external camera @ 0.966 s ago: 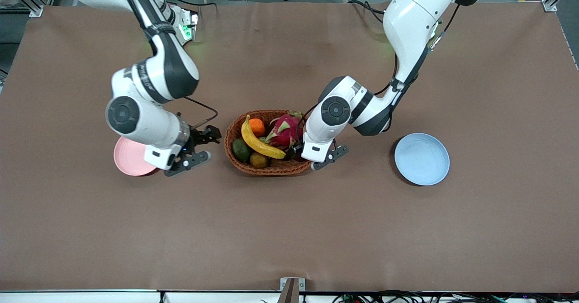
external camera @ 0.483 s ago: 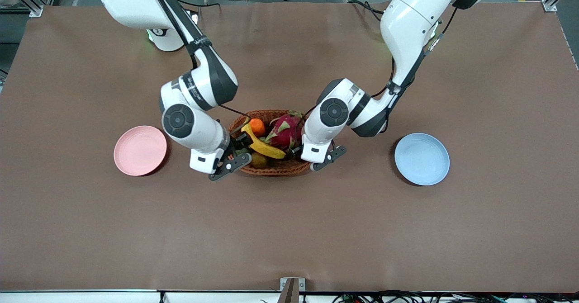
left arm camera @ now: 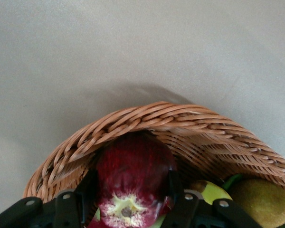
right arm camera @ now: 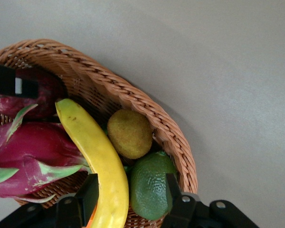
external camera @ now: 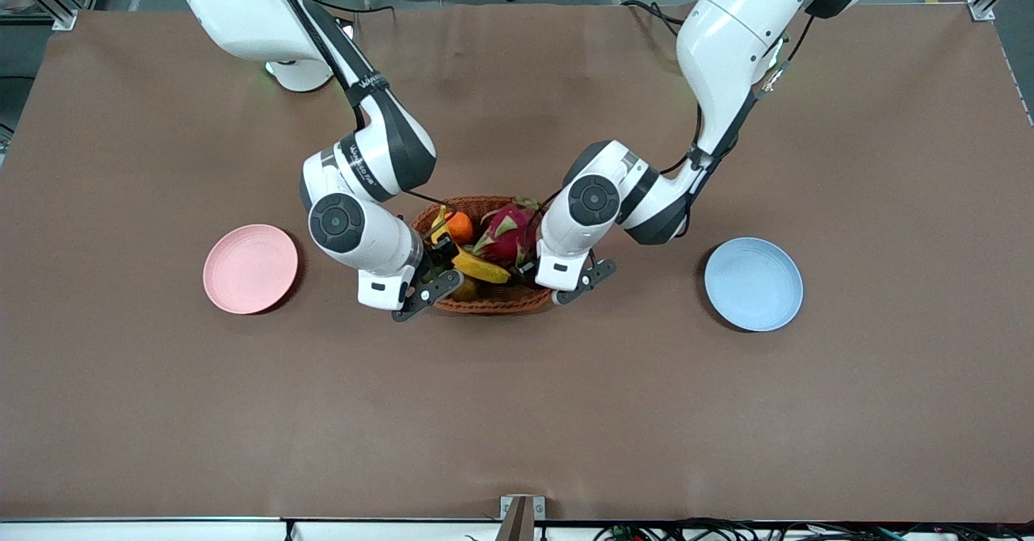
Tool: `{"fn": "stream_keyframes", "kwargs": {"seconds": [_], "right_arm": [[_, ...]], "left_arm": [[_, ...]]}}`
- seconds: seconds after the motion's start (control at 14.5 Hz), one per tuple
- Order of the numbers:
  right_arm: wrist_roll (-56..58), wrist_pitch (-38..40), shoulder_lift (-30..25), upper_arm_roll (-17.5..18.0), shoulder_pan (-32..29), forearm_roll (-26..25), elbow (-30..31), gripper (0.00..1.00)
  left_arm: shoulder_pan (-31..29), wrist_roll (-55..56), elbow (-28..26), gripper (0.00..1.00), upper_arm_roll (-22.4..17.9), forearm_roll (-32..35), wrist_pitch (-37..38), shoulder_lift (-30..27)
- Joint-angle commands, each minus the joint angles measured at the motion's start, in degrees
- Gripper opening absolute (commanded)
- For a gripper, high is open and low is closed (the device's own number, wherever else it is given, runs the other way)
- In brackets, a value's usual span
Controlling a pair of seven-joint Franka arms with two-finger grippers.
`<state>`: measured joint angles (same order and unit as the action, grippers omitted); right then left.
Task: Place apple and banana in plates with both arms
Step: 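Grasp the red apple with the left gripper and lift it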
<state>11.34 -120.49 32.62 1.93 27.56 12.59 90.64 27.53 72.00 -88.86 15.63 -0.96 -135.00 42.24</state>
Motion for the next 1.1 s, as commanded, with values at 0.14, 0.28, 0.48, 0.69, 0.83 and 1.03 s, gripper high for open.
{"fn": "stream_keyframes", "kwargs": {"seconds": [0.14, 0.28, 0.48, 0.69, 0.83, 1.03], "right_arm": [[5.8, 0.6, 1.9, 0.9, 0.6, 1.5, -0.3, 0.65], [5.9, 0.5, 2.6, 1.7, 0.6, 1.5, -0.4, 0.65], [7.3, 0.6, 3.2, 1.9, 0.4, 1.5, -0.3, 0.66], [9.0, 0.6, 3.3, 1.9, 0.5, 2.6, -0.2, 0.66], [10.3, 0.4, 4.0, 1.9, 0.6, 2.7, -0.3, 0.68], [12.9, 0.5, 4.4, 1.9, 0.6, 2.8, -0.3, 0.68]], "left_arm": [[0.2, 0.3, 0.9, 0.08, -0.3, 0.3, 2.0, -2.4], [-0.5, 0.3, 1.0, 0.08, -0.3, 0.3, 4.6, -5.1], [-0.7, 0.3, 1.0, 0.07, -1.5, 0.3, 7.6, -9.0], [-4.3, -0.2, 1.0, 0.07, -2.4, 0.6, 9.3, -13.0], [-7.5, -4.4, 0.8, 0.07, -2.3, 1.1, 11.8, -14.8], [-13.6, -16.2, 0.4, 0.07, -2.3, 1.1, 20.3, -16.3]]}}
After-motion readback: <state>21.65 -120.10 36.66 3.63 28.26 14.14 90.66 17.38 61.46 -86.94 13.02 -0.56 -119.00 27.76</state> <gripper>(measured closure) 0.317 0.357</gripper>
